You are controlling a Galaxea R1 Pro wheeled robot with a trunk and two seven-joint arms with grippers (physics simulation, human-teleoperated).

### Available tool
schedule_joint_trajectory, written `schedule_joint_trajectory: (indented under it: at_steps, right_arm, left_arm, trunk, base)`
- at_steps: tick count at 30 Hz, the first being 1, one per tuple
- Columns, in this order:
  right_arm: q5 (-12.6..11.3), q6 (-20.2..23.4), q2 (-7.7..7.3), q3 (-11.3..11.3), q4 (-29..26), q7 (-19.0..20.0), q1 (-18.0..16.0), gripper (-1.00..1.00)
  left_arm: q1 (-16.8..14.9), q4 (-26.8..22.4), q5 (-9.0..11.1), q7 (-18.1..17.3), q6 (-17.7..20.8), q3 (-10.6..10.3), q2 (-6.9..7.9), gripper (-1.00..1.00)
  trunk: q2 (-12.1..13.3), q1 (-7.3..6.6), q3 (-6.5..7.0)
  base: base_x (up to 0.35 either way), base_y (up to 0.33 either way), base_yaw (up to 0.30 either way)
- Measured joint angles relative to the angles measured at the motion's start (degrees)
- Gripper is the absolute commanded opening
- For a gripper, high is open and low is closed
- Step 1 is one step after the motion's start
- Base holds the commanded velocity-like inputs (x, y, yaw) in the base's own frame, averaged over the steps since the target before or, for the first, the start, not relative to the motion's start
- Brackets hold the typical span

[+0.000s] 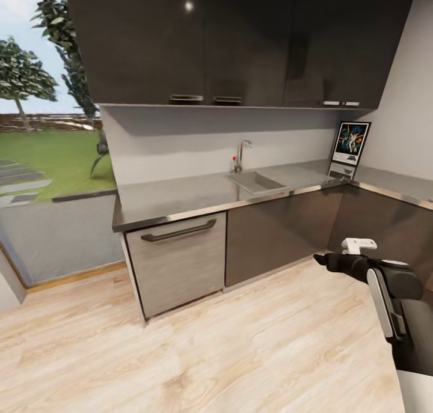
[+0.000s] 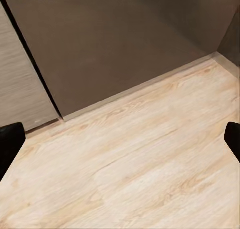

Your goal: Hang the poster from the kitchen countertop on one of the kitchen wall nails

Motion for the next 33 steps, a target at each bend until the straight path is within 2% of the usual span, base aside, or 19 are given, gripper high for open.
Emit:
schedule_joint_trajectory:
  at_steps: [3,6,7,8,11,12,13,14,15,18,19,23,24,25,26,29,33]
  right_arm:
    - [-0.01,0.00,0.00,-0.13,0.00,0.00,0.00,1.00]
    - [-0.01,0.00,0.00,-0.13,0.00,0.00,0.00,1.00]
    - [-0.01,0.00,0.00,-0.12,0.00,0.00,0.00,1.00]
    - [-0.01,-0.02,0.00,-0.11,0.00,0.00,0.00,1.00]
    - [-0.01,-0.05,0.00,-0.13,0.00,0.00,0.00,1.00]
    - [-0.01,-0.03,0.00,-0.13,0.00,0.00,0.00,1.00]
    - [-0.01,-0.04,0.00,-0.13,0.00,0.00,0.00,1.00]
    - [-0.02,-0.03,0.00,-0.12,0.00,0.00,0.00,1.00]
    - [-0.01,-0.03,0.00,-0.12,0.00,0.00,0.00,1.00]
    - [-0.01,-0.03,0.00,-0.11,0.00,0.00,0.00,1.00]
    - [-0.01,-0.02,0.00,-0.11,0.00,0.00,0.00,1.00]
    - [-0.01,-0.03,0.00,-0.11,0.00,0.00,0.00,1.00]
    - [-0.01,-0.02,0.00,-0.11,0.00,0.00,0.00,1.00]
    - [-0.01,-0.01,0.00,-0.15,0.00,0.00,-0.01,1.00]
    - [-0.01,-0.02,0.00,-0.20,0.00,0.00,-0.01,1.00]
    - [-0.01,-0.04,-0.03,-0.25,0.00,0.00,-0.01,1.00]
    - [-0.01,-0.07,-0.01,-0.27,0.00,0.00,-0.01,1.00]
  left_arm:
    - [-0.01,4.43,0.01,-0.02,-4.10,0.09,0.59,1.00]
    - [-0.01,6.57,0.02,-0.03,-5.73,0.10,0.84,1.00]
    - [0.00,8.81,0.02,-0.03,-7.89,0.10,0.94,1.00]
    - [0.00,12.00,0.03,-0.09,-11.80,0.10,0.98,1.00]
    - [-0.01,17.03,0.03,-0.65,-17.56,0.07,1.05,1.00]
    - [0.04,21.59,0.03,-1.60,-22.42,0.09,1.23,1.00]
    - [0.02,24.07,0.03,-2.12,-25.20,0.09,1.37,1.00]
    - [0.03,28.25,0.00,-3.09,-30.62,0.02,1.60,1.00]
    - [0.04,31.55,-0.06,-3.82,-37.66,-0.12,1.56,1.00]
    - [0.10,34.53,-0.16,-4.47,-48.02,-0.34,0.57,1.00]
    - [0.45,35.64,-0.30,-4.66,-53.03,-0.61,-0.81,1.00]
    - [3.41,36.97,-0.64,-4.81,-60.63,-0.60,-3.99,1.00]
    - [4.11,37.10,-0.83,-4.83,-62.00,-0.51,-4.37,1.00]
    - [5.85,37.48,-1.64,-4.86,-65.56,-0.57,-4.94,1.00]
    - [7.33,37.57,-1.94,-4.89,-67.34,-0.47,-5.08,1.00]
    - [9.37,37.67,-2.32,-4.97,-69.09,-0.47,-5.13,1.00]
    - [10.71,37.79,-2.52,-5.03,-69.40,-0.44,-4.31,1.00]
  trunk:
    - [0.00,0.00,0.00]
    - [0.00,0.00,0.00]
    - [0.00,0.00,0.00]
    - [0.00,0.00,0.00]
    - [0.00,0.00,0.00]
    - [0.00,0.00,-0.01]
    - [0.00,0.00,-0.01]
    - [0.00,0.00,-0.01]
    - [0.00,0.00,-0.01]
    - [0.00,0.00,0.00]
    - [0.00,0.00,0.00]
    - [0.00,0.00,-0.01]
    - [0.00,0.00,0.00]
    - [-0.01,-0.01,-0.02]
    - [-0.01,-0.01,-0.02]
    - [-0.01,0.00,-0.02]
    - [-0.01,0.00,-0.01]
  base:
    - [0.298,-0.184,0.000]
    - [0.298,-0.183,0.000]
    - [0.298,-0.182,0.000]
    - [0.298,-0.182,0.000]
    - [0.298,-0.182,0.000]
    - [0.298,-0.181,0.000]
    - [0.298,-0.181,0.000]
    - [0.298,-0.181,0.000]
    - [0.298,-0.181,0.000]
    - [0.298,-0.181,0.000]
    - [0.298,-0.181,0.000]
    - [0.298,-0.181,0.000]
    - [0.298,-0.181,0.000]
    - [0.298,-0.181,0.000]
    - [0.298,-0.181,0.000]
    - [0.298,-0.181,0.000]
    - [0.296,-0.181,0.000]
